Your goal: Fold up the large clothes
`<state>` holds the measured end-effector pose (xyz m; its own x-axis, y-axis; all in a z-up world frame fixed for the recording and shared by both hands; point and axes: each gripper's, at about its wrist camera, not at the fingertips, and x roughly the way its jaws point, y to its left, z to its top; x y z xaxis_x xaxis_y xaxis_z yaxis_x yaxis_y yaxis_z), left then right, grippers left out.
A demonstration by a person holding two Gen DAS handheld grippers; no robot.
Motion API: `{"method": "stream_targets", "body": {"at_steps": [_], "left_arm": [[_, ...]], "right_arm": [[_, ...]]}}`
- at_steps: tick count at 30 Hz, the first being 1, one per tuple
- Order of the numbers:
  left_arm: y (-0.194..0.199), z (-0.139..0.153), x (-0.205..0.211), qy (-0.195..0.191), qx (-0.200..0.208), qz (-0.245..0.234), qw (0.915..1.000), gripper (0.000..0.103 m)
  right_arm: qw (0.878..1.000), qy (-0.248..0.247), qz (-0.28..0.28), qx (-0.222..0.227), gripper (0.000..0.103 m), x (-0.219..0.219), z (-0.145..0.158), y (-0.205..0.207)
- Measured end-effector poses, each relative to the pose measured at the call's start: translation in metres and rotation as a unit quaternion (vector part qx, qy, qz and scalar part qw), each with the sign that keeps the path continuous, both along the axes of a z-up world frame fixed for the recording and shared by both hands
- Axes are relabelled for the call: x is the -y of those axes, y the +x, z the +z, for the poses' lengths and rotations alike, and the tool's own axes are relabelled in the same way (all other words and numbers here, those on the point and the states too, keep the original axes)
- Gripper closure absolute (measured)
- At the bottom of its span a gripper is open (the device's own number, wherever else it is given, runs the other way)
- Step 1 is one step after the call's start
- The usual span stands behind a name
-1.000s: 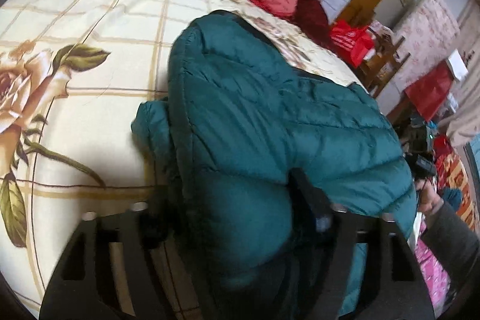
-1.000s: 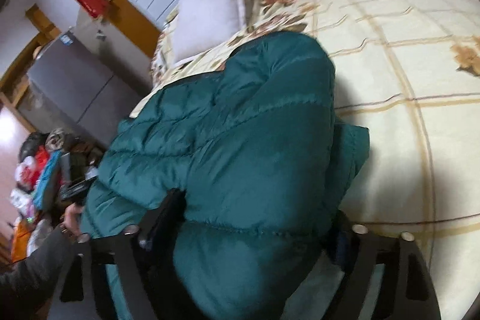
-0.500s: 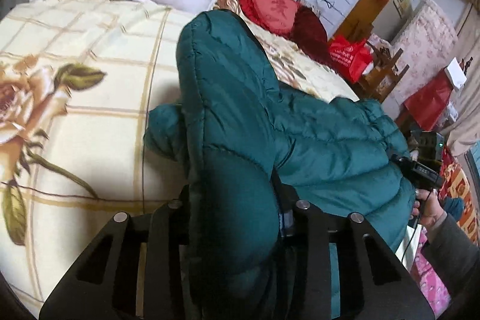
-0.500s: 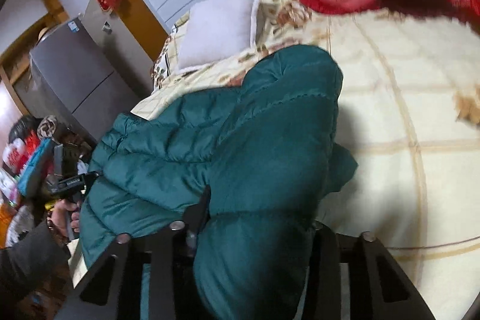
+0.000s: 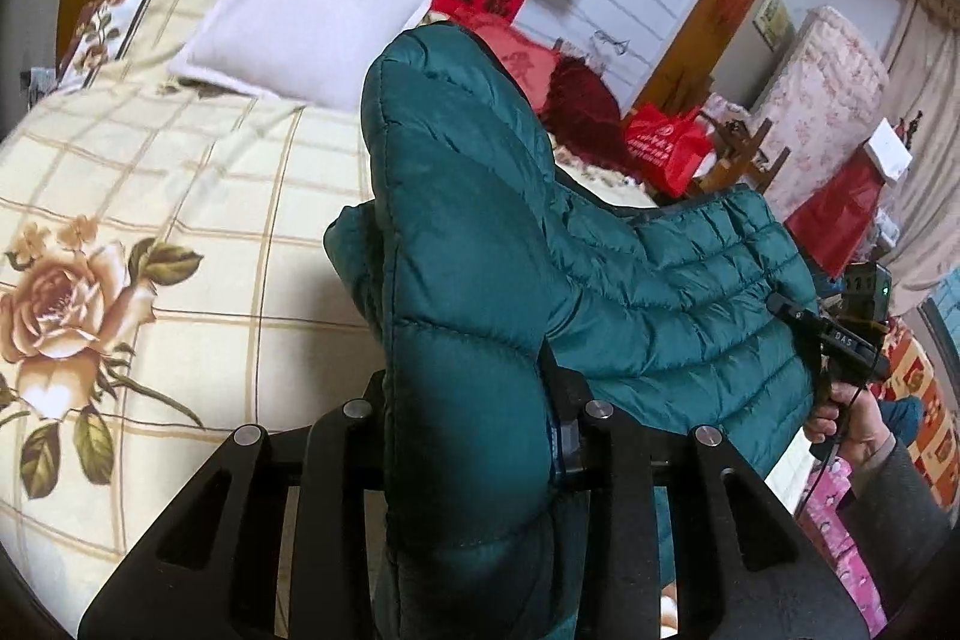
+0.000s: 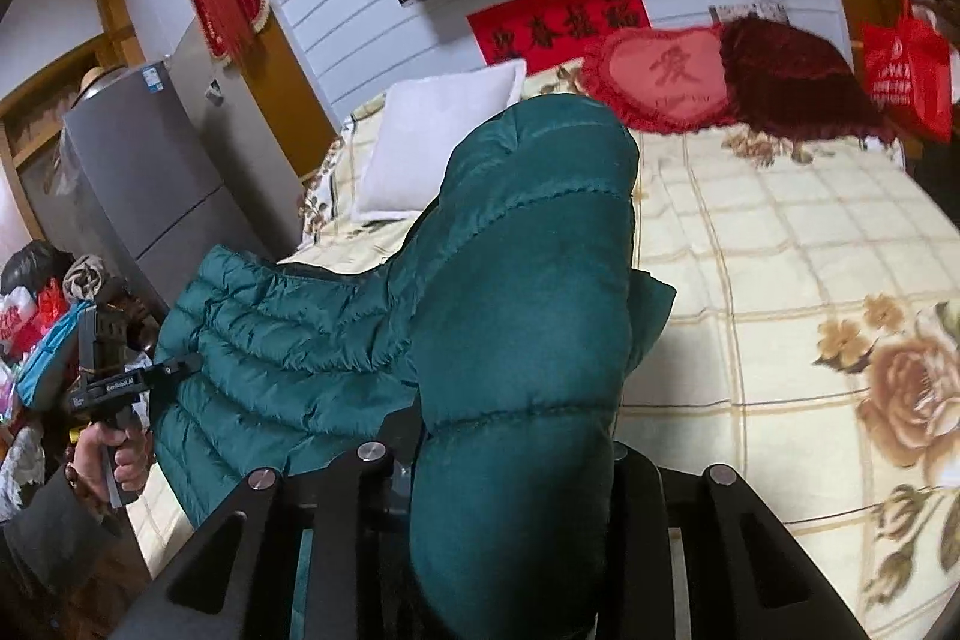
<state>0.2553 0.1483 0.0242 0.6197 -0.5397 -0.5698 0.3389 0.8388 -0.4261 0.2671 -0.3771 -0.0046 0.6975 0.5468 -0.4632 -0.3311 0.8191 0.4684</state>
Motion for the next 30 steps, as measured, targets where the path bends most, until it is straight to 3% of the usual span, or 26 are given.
{"method": "stream_targets", "body": {"at_steps": [7, 15, 21, 30], "left_arm": [[-0.045, 0.043, -0.004, 0.004, 0.023, -0.003, 0.9997, 0.072], [-0.099, 0.053, -0.015, 0.013, 0.029, -0.005, 0.9995, 0.072], [-0.125, 0.023, -0.023, 0.008, 0.009, 0.002, 0.9999, 0.072], [-0.126, -0.038, -0.020, 0.010, -0.031, 0.021, 0.9993, 0.072]], "right_arm": [[1.000, -0.016, 0.002, 0.017, 0.073, 0.001, 0.048, -0.043], [1.000, -0.023, -0.001, 0.008, 0.073, -0.008, 0.063, -0.091], [1.000, -0.022, 0.007, -0.004, 0.073, -0.018, 0.045, -0.116], [0.999, -0.017, 0.018, -0.046, 0.073, -0.027, -0.017, -0.111]]}}
